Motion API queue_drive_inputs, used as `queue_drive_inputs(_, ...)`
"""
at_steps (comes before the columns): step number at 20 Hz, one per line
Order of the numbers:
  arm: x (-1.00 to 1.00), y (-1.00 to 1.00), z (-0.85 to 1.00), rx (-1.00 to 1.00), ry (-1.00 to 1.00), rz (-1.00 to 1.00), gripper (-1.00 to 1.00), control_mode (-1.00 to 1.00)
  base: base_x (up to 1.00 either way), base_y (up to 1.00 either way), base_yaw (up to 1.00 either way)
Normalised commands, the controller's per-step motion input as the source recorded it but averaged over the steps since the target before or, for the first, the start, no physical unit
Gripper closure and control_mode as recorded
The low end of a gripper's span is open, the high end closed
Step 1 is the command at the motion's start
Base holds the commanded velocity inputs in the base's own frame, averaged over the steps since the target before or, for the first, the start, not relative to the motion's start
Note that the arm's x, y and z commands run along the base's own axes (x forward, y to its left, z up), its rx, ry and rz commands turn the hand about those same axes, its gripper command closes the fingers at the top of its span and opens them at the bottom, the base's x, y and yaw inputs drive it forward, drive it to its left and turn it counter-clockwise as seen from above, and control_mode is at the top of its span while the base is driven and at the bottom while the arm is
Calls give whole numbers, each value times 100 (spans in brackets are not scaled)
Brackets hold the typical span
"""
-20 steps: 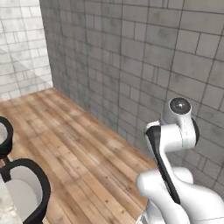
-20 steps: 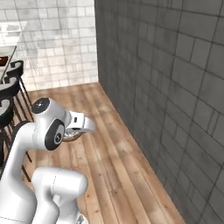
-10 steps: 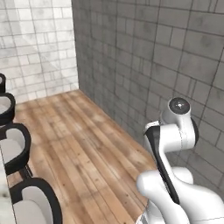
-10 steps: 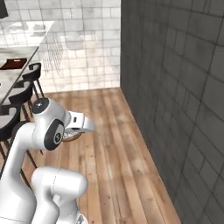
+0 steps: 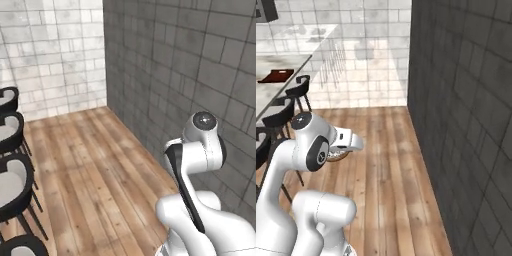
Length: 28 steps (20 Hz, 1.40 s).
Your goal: Take the donut and cake from the fridge and place them on the empty tray on the dining counter.
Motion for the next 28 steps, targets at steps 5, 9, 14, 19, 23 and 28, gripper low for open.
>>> queue_drive_inputs(5,0,0,0,0,0,0,100,100,73,-29,25)
queue_drive_inputs(9,0,0,0,0,0,0,100,100,69,-27,24)
queue_drive_inputs(14,0,0,0,0,0,0,100,100,72,-23,24)
queue_drive_inputs(19,0,0,0,0,0,0,100,100,71,-26,25)
queue_drive_inputs(23,0,0,0,0,0,0,100,100,70,-26,25)
queue_drive_inputs(28,0,0,0,0,0,0,100,100,65,-27,25)
